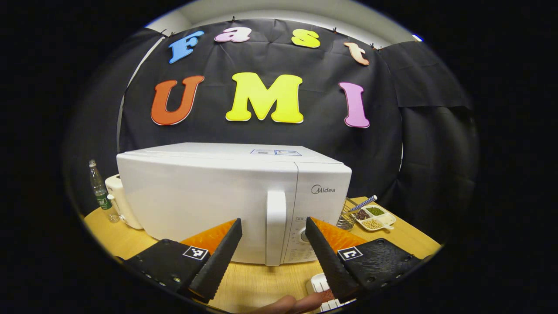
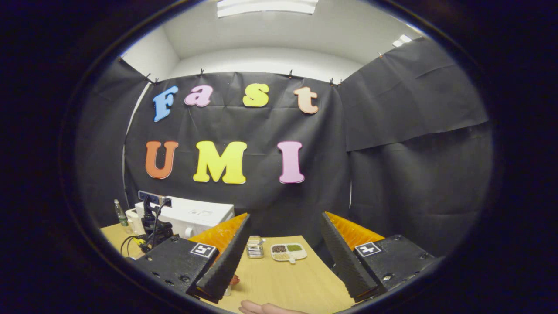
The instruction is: Open the microwave oven with the left hand, put the food in, and close the microwave oven.
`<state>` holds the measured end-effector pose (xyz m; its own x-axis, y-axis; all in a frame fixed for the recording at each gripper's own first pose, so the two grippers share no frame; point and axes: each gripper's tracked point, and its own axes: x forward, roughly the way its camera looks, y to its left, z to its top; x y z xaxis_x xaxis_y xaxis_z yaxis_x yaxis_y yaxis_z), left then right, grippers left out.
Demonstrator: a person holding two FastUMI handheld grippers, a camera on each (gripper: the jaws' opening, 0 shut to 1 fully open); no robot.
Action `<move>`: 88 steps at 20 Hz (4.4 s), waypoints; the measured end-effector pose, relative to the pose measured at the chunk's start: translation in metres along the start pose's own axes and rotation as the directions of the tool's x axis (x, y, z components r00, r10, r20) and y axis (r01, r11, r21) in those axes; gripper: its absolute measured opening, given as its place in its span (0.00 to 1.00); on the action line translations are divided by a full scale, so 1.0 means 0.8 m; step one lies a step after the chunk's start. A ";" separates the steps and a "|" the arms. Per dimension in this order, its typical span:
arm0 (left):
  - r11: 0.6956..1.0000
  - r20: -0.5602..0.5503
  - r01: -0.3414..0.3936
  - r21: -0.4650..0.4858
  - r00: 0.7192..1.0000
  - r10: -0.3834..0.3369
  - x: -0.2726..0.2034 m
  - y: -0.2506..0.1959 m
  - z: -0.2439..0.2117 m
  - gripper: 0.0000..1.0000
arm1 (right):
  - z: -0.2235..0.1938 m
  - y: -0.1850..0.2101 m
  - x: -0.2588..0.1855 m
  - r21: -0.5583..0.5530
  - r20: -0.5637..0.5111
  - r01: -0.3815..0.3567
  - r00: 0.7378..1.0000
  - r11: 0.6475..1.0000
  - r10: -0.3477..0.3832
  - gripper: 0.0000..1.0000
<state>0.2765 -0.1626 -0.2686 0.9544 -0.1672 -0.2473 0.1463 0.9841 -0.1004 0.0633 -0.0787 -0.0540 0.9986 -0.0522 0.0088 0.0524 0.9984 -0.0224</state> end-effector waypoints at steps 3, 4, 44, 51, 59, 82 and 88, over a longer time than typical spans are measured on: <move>1.000 -0.001 0.005 -0.001 1.000 -0.005 0.011 -0.002 0.000 0.92 | 0.008 -0.003 -0.005 -0.012 0.018 -0.006 1.000 1.000 0.006 1.00; 1.000 -0.009 -0.008 -0.005 1.000 0.008 0.016 0.002 -0.002 0.92 | 0.010 -0.004 -0.007 -0.014 0.026 -0.009 1.000 1.000 0.010 1.00; 0.992 -0.011 0.123 0.027 0.992 -0.123 -0.171 0.066 -0.046 0.13 | 0.020 0.021 -0.100 -0.031 0.065 -0.049 0.997 0.998 0.050 0.91; 0.999 -0.030 -0.009 -0.033 1.000 0.008 -0.295 0.196 -0.080 0.66 | 0.028 0.058 -0.125 -0.028 0.088 -0.091 0.992 0.995 0.093 0.91; 0.979 0.053 -0.194 -0.059 0.979 0.197 -0.413 0.305 -0.037 0.92 | 0.019 0.113 -0.120 -0.047 0.071 -0.131 0.988 0.990 0.134 1.00; 0.973 0.197 -0.229 0.038 0.956 0.218 -0.360 0.246 0.152 0.92 | -0.235 0.129 0.121 0.090 -0.579 -0.249 0.775 0.964 0.254 1.00; 0.980 0.225 -0.197 0.024 0.956 0.187 -0.358 0.217 0.184 0.92 | -0.324 0.149 0.126 0.322 -0.716 -0.282 0.552 0.904 0.427 0.78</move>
<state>0.0668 0.0651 -0.0733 0.9986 0.0371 -0.0388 -0.0381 0.9989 -0.0262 0.1723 0.0294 -0.3152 0.5788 0.3813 -0.7208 -0.2368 0.9244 0.2989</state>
